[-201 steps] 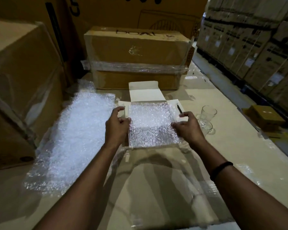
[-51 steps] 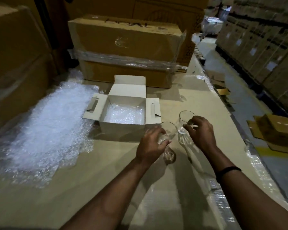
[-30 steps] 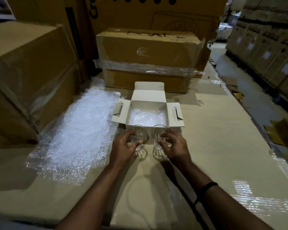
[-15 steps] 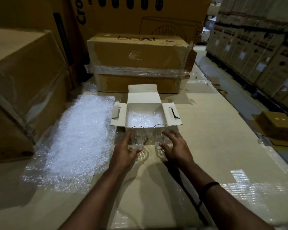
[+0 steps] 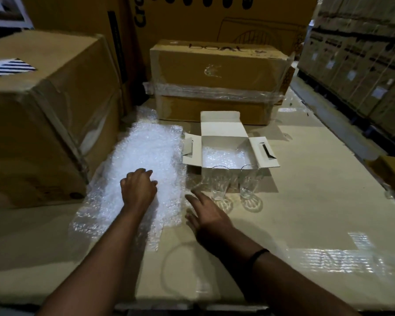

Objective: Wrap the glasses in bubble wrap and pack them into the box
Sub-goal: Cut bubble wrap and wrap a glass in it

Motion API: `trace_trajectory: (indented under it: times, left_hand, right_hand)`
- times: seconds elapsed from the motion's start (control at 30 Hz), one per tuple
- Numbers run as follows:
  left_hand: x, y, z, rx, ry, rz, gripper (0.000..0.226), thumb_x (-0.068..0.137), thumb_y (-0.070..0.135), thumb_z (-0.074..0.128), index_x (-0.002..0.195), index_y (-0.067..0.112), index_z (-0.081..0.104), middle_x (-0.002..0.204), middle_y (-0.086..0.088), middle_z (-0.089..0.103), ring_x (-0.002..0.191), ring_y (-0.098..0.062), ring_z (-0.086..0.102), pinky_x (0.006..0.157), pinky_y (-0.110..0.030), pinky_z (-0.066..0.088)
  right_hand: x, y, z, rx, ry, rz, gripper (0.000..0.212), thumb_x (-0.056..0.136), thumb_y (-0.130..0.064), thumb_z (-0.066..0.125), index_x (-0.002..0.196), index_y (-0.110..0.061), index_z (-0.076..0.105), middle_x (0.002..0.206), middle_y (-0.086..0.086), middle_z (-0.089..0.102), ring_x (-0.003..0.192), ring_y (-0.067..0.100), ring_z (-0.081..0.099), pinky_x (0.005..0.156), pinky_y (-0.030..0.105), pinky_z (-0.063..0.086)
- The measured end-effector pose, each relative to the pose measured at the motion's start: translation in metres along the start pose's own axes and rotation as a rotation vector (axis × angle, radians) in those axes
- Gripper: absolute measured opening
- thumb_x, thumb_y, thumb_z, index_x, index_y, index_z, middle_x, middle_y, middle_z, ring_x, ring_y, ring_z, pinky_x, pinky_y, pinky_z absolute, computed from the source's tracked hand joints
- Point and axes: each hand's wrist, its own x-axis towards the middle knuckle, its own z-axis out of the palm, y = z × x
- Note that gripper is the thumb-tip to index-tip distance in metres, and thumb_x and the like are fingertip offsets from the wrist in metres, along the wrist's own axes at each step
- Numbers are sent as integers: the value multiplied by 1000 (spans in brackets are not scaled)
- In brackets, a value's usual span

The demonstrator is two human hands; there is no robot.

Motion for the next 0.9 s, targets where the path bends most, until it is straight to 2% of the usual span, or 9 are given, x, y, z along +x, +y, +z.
trace_trajectory:
  times: [0.13,0.2,0.27,0.33,0.4,0.53,0.67,0.8,0.9]
  left_hand:
    - [12,-11,-6,86,-75,28,23,91,15,57,106,23,74,108,-7,72,103,-30,63,88,-34,41]
    - [17,-17,-7,53,-47,52,20,90,15,59,102,23,73,104,-6,73,98,-30,64,86,-35,41]
    - [19,-19,-4,-17,-46,113,22,90,36,63,107,25,72,113,-3,71,105,-29,62,88,-39,39]
    - [15,-18,1,13,-162,176,41,85,58,63,115,31,69,127,3,64,118,-26,55,95,-42,33]
    - [11,-17,5,35,-178,193,33,86,51,65,112,32,70,127,6,63,121,-25,52,95,-41,31]
    - [12,-19,5,-192,12,124,11,89,23,67,95,23,76,102,1,74,103,-27,64,89,-40,37]
    - [9,-13,5,-66,-109,219,39,85,55,65,113,29,70,123,7,66,119,-22,55,96,-41,31]
    - [10,-9,4,-43,-109,189,11,88,25,66,94,27,74,108,7,70,107,-21,57,90,-38,31]
    - [10,-10,2,-194,3,141,14,86,10,65,86,22,72,94,4,72,101,-24,59,87,-38,31]
  right_hand:
    - [16,0,12,-108,-135,92,60,98,-46,42,151,-20,29,161,5,20,147,22,18,118,28,12]
    - [18,4,17,-134,-149,96,58,98,-48,39,149,-22,34,159,5,24,147,21,19,118,29,13]
    - [17,7,21,-140,-149,100,57,98,-50,39,148,-23,37,158,4,28,146,20,21,118,30,15]
    - [18,7,23,-143,-125,99,57,97,-50,39,147,-23,39,157,4,31,146,22,23,118,32,17]
    - [19,6,22,-149,-105,90,58,97,-49,39,148,-22,37,157,6,31,145,23,25,118,34,18]
    - [17,6,22,-141,-111,96,65,96,-51,33,153,-23,23,159,5,26,147,20,21,119,33,16]
    - [16,6,25,-161,-91,86,65,91,-56,27,145,-21,42,153,10,37,142,27,32,116,37,26]
    - [15,5,21,-118,-97,96,58,95,-52,37,149,-29,32,157,5,30,144,22,27,116,33,22]
    - [12,2,15,-30,-87,173,66,94,-49,44,152,-27,21,158,-1,27,144,17,25,116,30,21]
